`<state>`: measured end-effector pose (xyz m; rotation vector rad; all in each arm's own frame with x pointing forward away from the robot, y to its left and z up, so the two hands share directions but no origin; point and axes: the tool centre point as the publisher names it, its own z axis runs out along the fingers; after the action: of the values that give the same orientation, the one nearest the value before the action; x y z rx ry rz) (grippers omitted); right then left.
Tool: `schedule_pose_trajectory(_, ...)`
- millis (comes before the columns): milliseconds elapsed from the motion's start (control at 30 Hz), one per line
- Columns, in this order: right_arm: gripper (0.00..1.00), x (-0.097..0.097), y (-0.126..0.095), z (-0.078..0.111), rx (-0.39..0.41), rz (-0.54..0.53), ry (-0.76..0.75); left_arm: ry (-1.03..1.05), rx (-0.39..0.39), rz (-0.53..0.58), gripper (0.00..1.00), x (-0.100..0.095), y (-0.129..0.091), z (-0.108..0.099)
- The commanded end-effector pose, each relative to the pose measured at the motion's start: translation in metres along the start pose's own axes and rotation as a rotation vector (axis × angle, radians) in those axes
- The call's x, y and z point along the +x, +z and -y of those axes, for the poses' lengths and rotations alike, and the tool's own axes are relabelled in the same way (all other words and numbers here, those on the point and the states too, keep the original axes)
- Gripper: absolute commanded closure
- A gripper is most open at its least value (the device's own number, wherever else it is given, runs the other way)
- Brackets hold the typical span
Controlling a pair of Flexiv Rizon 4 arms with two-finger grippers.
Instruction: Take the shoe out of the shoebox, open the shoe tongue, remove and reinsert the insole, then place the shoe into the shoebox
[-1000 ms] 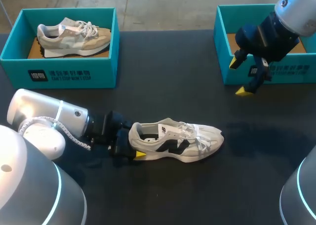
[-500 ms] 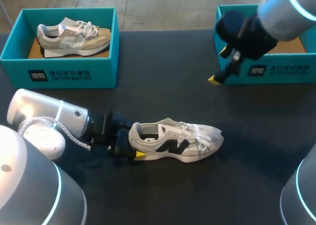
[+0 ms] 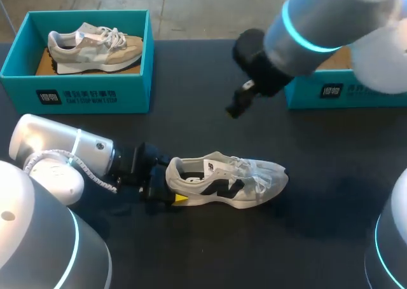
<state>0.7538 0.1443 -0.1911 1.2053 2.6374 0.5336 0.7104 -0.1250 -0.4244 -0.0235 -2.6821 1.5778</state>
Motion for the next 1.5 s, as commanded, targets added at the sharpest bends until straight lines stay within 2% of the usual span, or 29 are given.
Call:
schedule_pose_trajectory(33,0.00,0.029,0.026,-0.028,0.094,0.097,0.042,-0.001,-0.004,0.000,1.00,0.001,0.001,-0.001)
schedule_pose_trajectory(167,0.00,0.050,0.032,-0.030,0.113,0.136,0.103,-0.001,-0.004,0.000,1.00,0.001,0.001,-0.001)
schedule_pose_trajectory(367,0.00,0.064,0.039,-0.021,0.125,0.149,0.183,-0.001,-0.004,0.000,1.00,0.001,0.001,-0.001)
schedule_pose_trajectory(1100,0.00,0.065,0.041,-0.019,0.138,0.130,0.174,-0.001,-0.004,0.000,1.00,0.001,0.001,-0.001)
schedule_pose_trajectory(1133,0.00,0.063,0.041,-0.017,0.107,0.141,0.231,-0.001,-0.004,0.000,1.00,0.001,0.001,-0.001)
schedule_pose_trajectory(1200,0.00,0.060,0.041,-0.011,0.117,0.275,0.327,-0.001,-0.004,0.000,1.00,0.001,0.001,-0.001)
schedule_pose_trajectory(1333,0.00,0.057,0.031,0.001,0.087,0.411,0.513,-0.001,-0.004,0.000,1.00,0.001,0.001,-0.001)
schedule_pose_trajectory(1500,0.00,0.058,0.029,0.013,0.076,0.467,0.656,-0.001,-0.004,0.000,1.00,0.001,0.001,-0.001)
